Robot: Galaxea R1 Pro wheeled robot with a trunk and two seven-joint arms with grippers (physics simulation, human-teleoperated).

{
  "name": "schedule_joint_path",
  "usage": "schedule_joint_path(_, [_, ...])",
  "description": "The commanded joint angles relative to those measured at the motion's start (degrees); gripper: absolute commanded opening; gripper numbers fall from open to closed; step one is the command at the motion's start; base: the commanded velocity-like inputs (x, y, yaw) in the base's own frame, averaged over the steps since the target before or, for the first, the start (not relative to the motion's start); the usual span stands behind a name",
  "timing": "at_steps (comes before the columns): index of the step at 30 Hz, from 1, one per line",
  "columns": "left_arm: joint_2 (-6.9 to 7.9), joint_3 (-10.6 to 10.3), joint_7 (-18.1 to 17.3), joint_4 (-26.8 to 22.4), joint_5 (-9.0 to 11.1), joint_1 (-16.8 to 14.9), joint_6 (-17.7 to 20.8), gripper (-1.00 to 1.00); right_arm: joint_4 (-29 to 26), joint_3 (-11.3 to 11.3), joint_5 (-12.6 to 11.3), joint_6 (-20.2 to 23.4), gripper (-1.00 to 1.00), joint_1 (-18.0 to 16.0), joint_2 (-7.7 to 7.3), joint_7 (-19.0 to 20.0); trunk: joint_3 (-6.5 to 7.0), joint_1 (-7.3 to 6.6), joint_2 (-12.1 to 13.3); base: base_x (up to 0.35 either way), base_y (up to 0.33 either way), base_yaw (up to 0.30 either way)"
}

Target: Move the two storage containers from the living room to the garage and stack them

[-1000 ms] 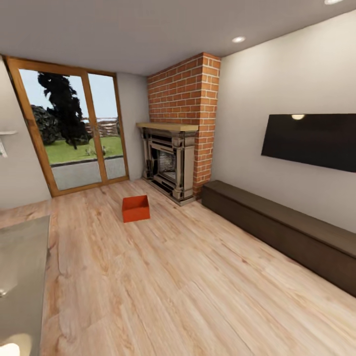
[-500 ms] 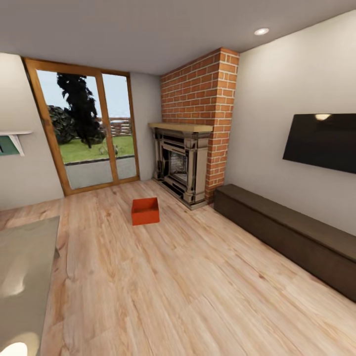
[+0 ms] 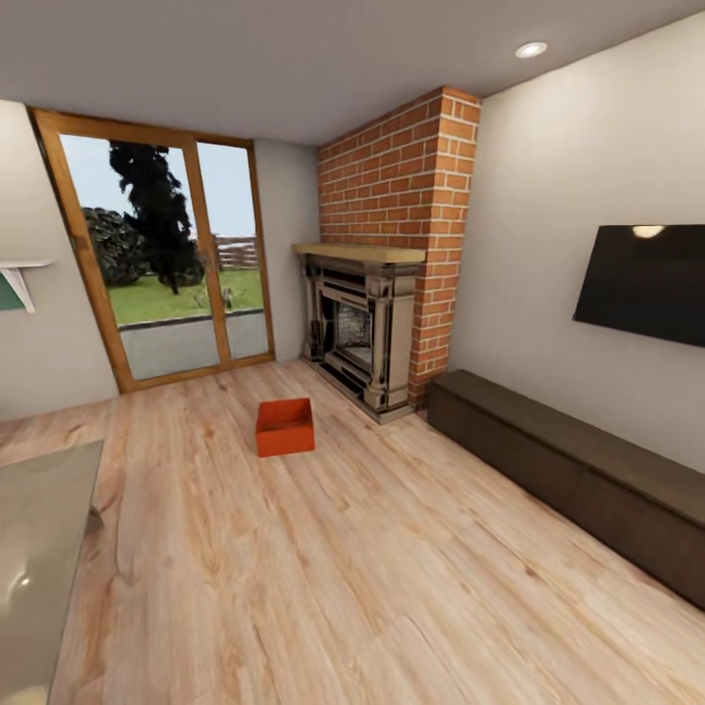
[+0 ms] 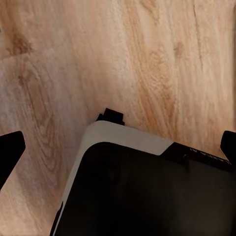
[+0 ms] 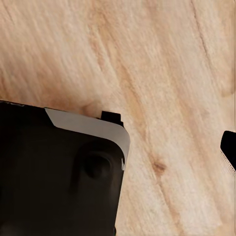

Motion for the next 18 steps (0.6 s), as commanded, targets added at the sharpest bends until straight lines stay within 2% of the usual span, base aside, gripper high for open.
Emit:
schedule_joint_path(1, [-0.01,-0.22,0.12,0.02,0.31,-0.04,-0.14,1.0,0.17,0.18,0.47,-0.28,1.0,-0.08,0.0,-0.13,-0.07,0.04,-0.05,0.324,0.0,0.0])
schedule_joint_path(10, [0.03,-0.21,0.12,0.02,0.31,-0.03,-0.18,1.0,0.17,0.1,0.25,-0.35,1.0,-0.08,0.17,-0.19,-0.07,0.04,-0.05,0.324,0.0,0.003])
schedule_joint_path(18, [0.03,-0.19,0.12,0.02,0.31,-0.04,-0.22,1.0,0.17,0.18,0.22,-0.31,1.0,-0.08,0.19,-0.23,-0.07,0.04,-0.05,0.324,0.0,0.214])
